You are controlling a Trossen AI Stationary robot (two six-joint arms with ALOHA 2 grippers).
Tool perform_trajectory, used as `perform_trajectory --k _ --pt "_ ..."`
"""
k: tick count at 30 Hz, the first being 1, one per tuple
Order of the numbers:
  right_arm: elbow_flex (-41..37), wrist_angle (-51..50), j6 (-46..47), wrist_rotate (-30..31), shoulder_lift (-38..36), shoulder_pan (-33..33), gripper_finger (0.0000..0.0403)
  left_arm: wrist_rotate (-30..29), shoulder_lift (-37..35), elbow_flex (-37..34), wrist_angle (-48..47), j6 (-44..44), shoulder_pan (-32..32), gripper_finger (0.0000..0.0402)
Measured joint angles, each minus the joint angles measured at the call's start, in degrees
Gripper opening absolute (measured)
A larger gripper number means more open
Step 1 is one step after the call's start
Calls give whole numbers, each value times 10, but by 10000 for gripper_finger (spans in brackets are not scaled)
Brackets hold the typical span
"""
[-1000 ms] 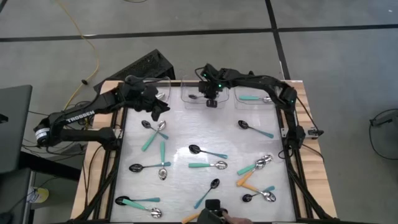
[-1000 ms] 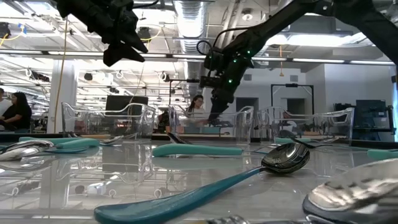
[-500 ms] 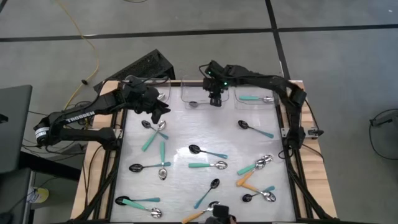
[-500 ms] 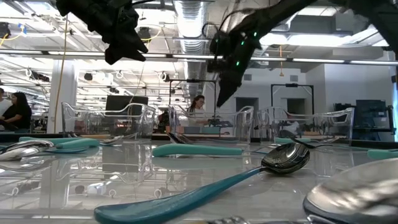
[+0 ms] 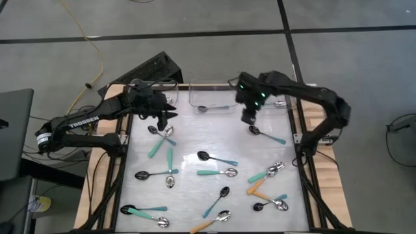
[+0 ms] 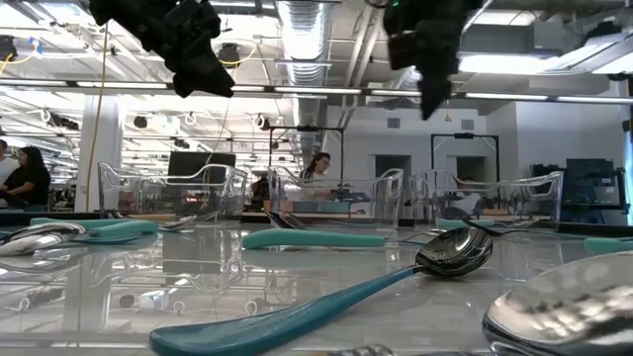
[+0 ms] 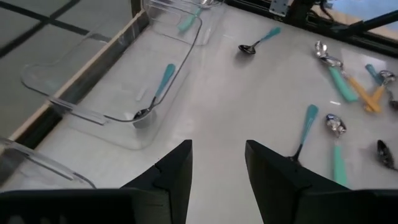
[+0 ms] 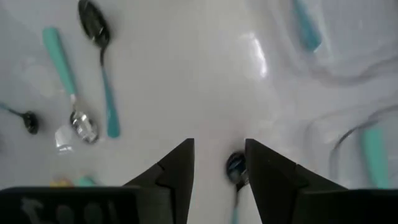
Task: Sort silverware by color (type)
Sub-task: Put the blue spoon into the middle transparent bin
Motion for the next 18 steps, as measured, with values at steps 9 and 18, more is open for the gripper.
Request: perform_trajectory --k 9,18 --pt "-242 133 180 22 -157 56 164 -3 0 0 0 31 0 132" --pt "-346 130 196 89 -171 51 164 -4 0 0 15 49 0 132"
